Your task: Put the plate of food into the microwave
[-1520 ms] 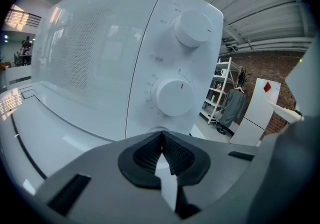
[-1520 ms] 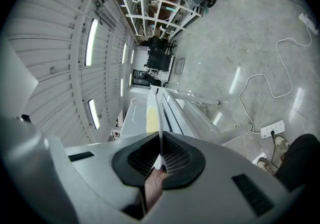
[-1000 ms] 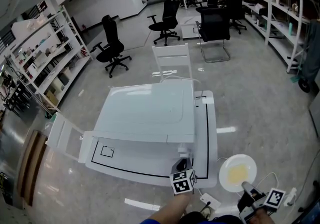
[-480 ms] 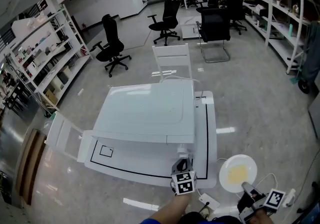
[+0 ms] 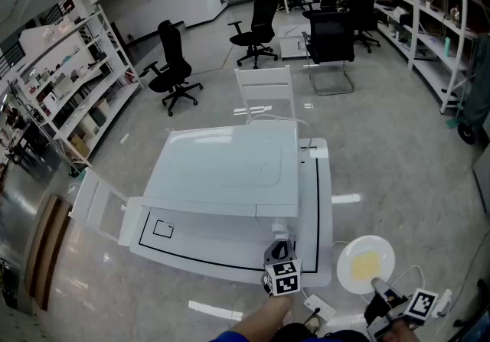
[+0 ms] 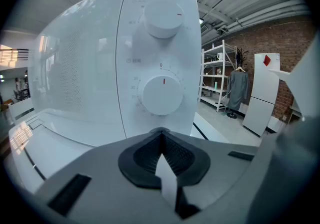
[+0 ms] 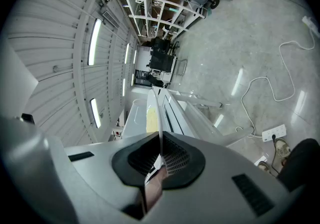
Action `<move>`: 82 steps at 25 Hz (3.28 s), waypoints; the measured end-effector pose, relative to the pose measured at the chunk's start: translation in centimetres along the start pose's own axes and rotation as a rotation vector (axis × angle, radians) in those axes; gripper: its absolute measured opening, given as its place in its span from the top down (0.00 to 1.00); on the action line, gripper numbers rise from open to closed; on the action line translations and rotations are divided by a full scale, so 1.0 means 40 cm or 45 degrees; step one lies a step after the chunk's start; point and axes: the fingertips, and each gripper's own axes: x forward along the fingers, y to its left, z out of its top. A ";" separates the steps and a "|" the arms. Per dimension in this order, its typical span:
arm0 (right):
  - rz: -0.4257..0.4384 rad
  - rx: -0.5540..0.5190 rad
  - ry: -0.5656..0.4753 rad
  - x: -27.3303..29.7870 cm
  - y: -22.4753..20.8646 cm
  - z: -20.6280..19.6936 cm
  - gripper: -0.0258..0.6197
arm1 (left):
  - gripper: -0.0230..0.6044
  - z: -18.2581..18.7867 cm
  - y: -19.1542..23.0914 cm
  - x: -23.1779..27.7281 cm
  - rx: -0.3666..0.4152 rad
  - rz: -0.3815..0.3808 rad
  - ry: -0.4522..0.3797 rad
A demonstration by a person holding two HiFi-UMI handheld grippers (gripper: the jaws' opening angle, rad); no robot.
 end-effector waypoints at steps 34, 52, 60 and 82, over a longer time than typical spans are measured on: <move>0.048 -0.034 0.013 0.006 0.050 -0.008 0.95 | 0.96 0.011 -0.020 0.008 0.444 0.122 0.056; 0.092 -0.060 0.033 0.012 0.064 -0.006 0.95 | 0.96 -0.001 -0.020 0.009 0.551 0.107 0.094; 0.092 -0.068 0.022 0.006 0.067 -0.007 0.95 | 0.96 -0.007 -0.015 0.003 0.432 0.062 0.077; 0.096 -0.069 0.011 0.010 0.073 0.001 0.95 | 0.96 -0.007 -0.015 0.012 0.875 0.229 0.119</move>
